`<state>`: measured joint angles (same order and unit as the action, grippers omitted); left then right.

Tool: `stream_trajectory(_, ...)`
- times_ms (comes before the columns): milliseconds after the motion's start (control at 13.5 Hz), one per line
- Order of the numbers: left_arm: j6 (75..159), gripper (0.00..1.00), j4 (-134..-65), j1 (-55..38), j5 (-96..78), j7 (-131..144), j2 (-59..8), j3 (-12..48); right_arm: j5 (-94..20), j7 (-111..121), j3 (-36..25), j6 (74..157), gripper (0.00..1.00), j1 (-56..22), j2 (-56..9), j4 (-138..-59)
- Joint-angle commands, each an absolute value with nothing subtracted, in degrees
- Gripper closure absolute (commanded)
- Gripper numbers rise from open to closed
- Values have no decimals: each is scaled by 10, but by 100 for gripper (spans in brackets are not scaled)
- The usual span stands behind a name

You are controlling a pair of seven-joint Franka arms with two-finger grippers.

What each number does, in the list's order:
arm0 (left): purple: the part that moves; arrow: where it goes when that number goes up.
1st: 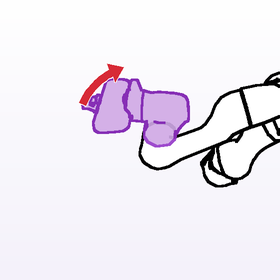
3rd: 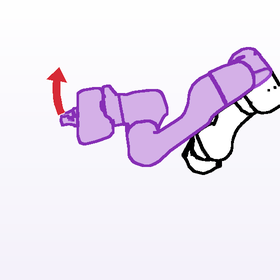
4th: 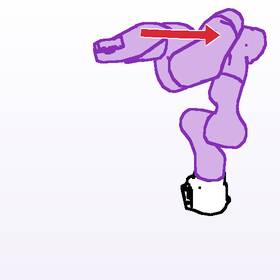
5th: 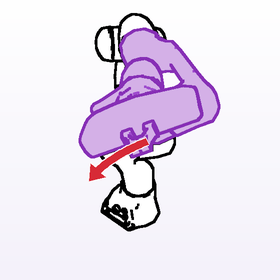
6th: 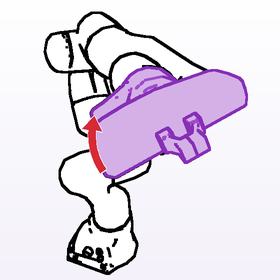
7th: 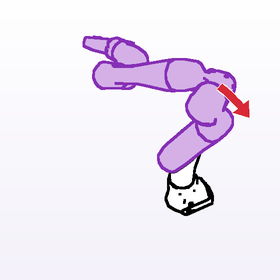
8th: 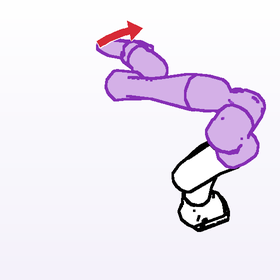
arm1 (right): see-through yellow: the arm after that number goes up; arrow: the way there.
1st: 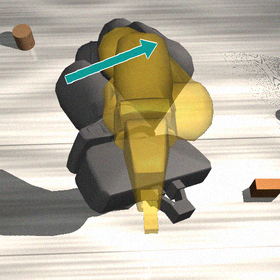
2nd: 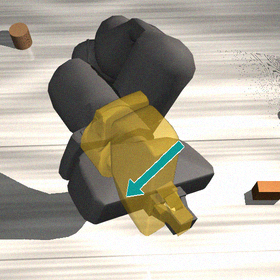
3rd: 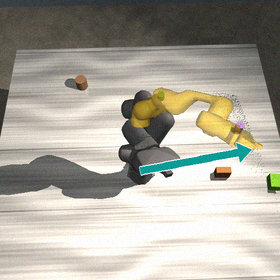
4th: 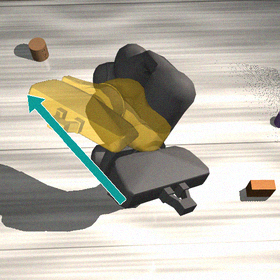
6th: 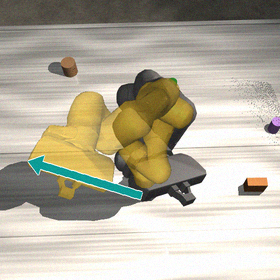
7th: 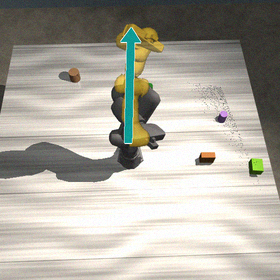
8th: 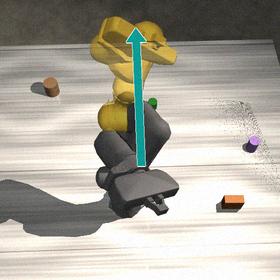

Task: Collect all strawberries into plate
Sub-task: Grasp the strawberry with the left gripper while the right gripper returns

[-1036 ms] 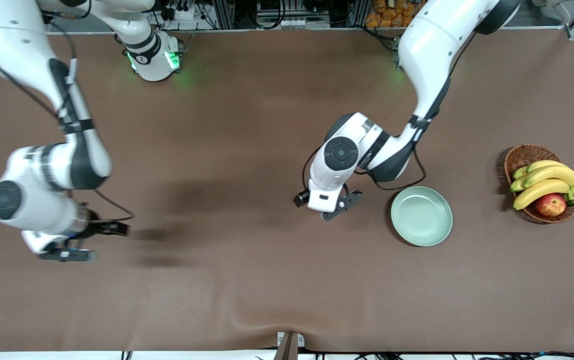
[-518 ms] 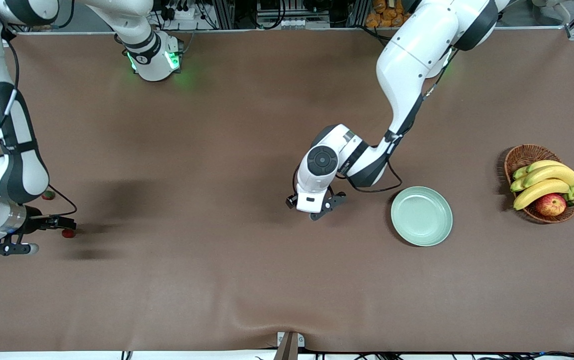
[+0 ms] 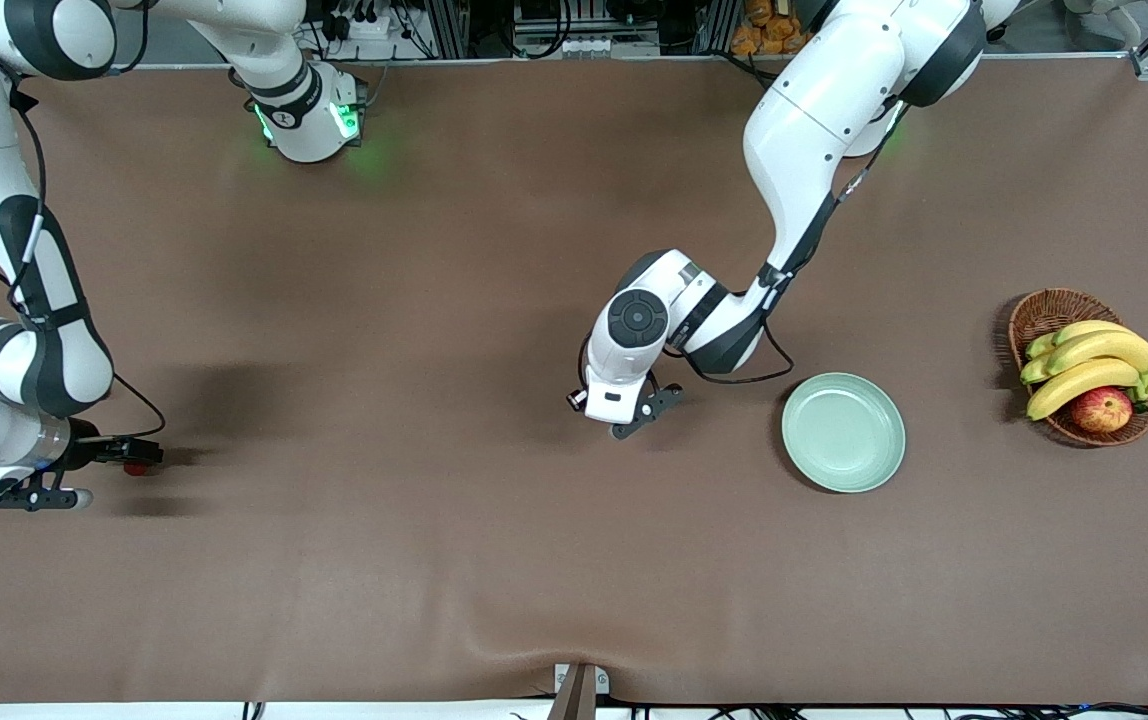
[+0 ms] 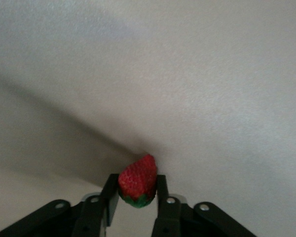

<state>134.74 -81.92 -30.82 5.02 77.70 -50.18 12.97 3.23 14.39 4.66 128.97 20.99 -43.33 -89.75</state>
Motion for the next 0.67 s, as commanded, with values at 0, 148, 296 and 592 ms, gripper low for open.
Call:
stream_trajectory(0,1333,100,-816,-295,76,788,-483,124,44,150,60,1291,0,220,-444,-889)
stream_trajectory(148,1272,100,-840,-270,75,793,-433,125,45,149,60,1290,0,217,-445,-888)
stream_trajectory(296,1234,100,-900,-217,76,778,-368,126,55,159,60,1292,0,214,-447,-876)
stream_trajectory(592,1232,100,-990,-107,80,635,-308,125,71,170,60,1295,0,214,-459,-867)
